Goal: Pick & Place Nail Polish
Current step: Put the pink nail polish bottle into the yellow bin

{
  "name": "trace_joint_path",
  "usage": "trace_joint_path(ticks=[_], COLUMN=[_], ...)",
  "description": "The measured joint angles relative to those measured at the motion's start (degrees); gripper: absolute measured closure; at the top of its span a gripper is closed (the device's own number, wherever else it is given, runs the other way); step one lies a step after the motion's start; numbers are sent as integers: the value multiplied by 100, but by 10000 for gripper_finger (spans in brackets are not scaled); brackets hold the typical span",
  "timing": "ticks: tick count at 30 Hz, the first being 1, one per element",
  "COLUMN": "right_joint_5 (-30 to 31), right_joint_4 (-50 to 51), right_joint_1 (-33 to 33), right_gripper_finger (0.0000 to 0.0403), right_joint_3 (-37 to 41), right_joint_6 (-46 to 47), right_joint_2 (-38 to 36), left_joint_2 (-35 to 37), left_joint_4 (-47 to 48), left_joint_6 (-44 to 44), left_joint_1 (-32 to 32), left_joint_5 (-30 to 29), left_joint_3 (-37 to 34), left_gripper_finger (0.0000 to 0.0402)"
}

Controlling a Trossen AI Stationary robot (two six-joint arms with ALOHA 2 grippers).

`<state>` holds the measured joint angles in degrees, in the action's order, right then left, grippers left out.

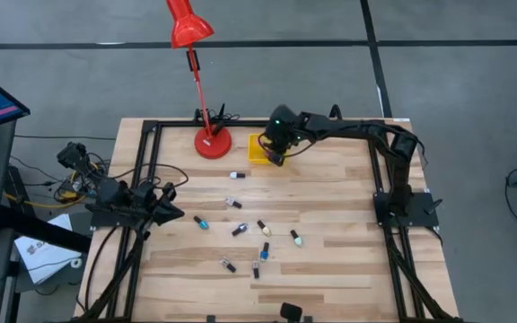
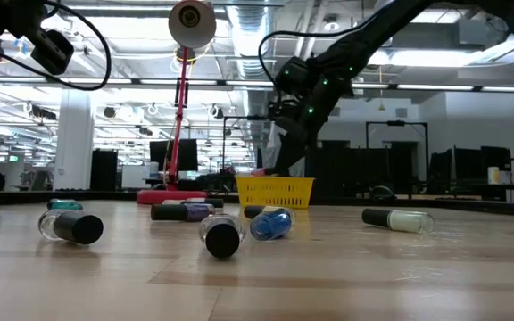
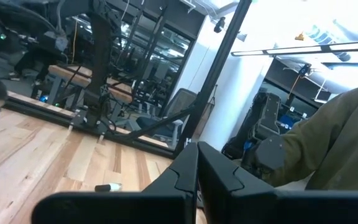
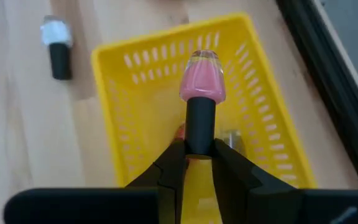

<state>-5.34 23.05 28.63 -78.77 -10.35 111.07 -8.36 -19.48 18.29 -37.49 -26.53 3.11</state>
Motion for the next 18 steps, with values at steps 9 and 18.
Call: trace_joint_path(ticks=[9,18], right_joint_5=[-83,-85], right_joint_4=[112,199], right_joint_1=[31,68], right_gripper_finger=[349,349], right_joint_3=[-75,-64], right_joint_6=[-76,-166], right_joint_2=[171,175], left_joint_2=[0,0], left_joint_4=[-11,-16], left_joint_6=[1,-1], left_joint_1=[1,-1], left_joint_5=[1,1], left_joint_3=[0,0], left_gripper_finger=[400,400])
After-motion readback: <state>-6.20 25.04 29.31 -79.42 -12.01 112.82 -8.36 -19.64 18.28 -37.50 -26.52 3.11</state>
